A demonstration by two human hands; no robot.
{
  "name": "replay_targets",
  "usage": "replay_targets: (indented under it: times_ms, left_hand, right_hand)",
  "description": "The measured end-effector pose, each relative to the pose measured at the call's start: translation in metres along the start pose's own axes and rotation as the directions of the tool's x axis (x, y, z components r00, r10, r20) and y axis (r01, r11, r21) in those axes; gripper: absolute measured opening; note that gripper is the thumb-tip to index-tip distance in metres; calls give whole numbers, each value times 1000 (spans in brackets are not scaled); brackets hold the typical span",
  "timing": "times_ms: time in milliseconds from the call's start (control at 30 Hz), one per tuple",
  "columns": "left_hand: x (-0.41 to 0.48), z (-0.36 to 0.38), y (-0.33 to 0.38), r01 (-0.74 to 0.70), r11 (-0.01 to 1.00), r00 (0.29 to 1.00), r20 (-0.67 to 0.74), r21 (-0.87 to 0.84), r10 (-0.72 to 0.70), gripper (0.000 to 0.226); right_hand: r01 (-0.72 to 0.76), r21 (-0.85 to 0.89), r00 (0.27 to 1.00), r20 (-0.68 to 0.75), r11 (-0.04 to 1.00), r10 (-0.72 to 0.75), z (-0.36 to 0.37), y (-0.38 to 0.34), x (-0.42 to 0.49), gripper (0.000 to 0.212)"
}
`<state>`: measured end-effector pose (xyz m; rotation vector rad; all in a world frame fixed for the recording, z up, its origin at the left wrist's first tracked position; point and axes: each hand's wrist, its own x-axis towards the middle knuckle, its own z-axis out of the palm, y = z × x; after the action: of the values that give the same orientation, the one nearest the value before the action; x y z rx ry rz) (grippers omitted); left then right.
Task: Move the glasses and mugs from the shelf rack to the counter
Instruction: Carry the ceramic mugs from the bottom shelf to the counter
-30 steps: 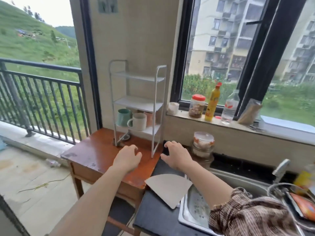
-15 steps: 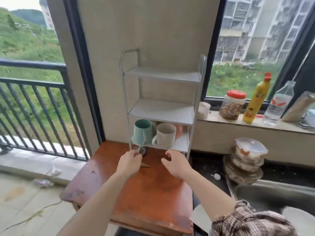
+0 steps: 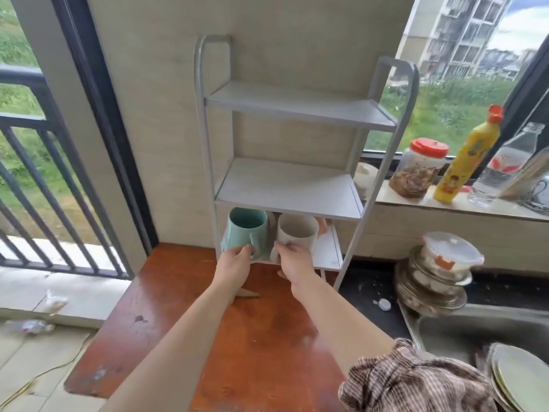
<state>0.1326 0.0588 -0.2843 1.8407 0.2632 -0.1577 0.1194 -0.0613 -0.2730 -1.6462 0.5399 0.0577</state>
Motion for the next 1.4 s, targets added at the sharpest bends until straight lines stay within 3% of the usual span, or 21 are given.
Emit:
replay_targets:
  times_ms: [133, 333, 467, 633, 800, 900, 1000, 1233, 1400]
  left_hand:
    - [7, 4, 5, 57, 997, 998, 28, -58, -56, 35]
    - [7, 4, 12, 265, 956, 955, 170, -125, -242, 45]
    - [5, 9, 10, 166, 970, 983, 108, -180, -148, 43]
    - [-10, 10, 3, 57, 985, 998, 50, -163, -49, 40]
    - [-41, 12, -5, -18, 994, 998, 63, -104, 25, 35]
    - [-69, 23, -7, -31, 997, 996, 87, -64, 36, 34]
    - [-102, 45, -8, -22, 994, 990, 138, -107, 36, 34]
    - [-197, 133, -8, -68, 997, 948, 309, -26, 73, 35]
    - [-283, 230, -12, -5, 1000, 889, 458, -30, 18, 35]
  right_hand:
    - [-66, 87, 998, -2, 994, 66, 4, -4, 3, 12]
    - [-147, 79, 989, -20, 986, 149, -11, 1, -5, 23]
    - [-210, 140, 977, 9, 968, 211, -29, -2, -12, 29]
    - [-137, 221, 990, 52, 966, 129, -51, -2, -23, 33]
    - [-100, 166, 992, 98, 981, 84, -83, 3, -57, 19]
    - [-80, 149, 990, 124, 986, 62, -114, 10, -85, 30]
    - [-55, 156, 994, 101, 986, 39, -153, 25, -114, 28]
    - [-52, 131, 991, -120, 990, 68, -284, 74, -191, 24]
    - [-61, 304, 971, -201, 951, 126, -393, 127, -262, 21]
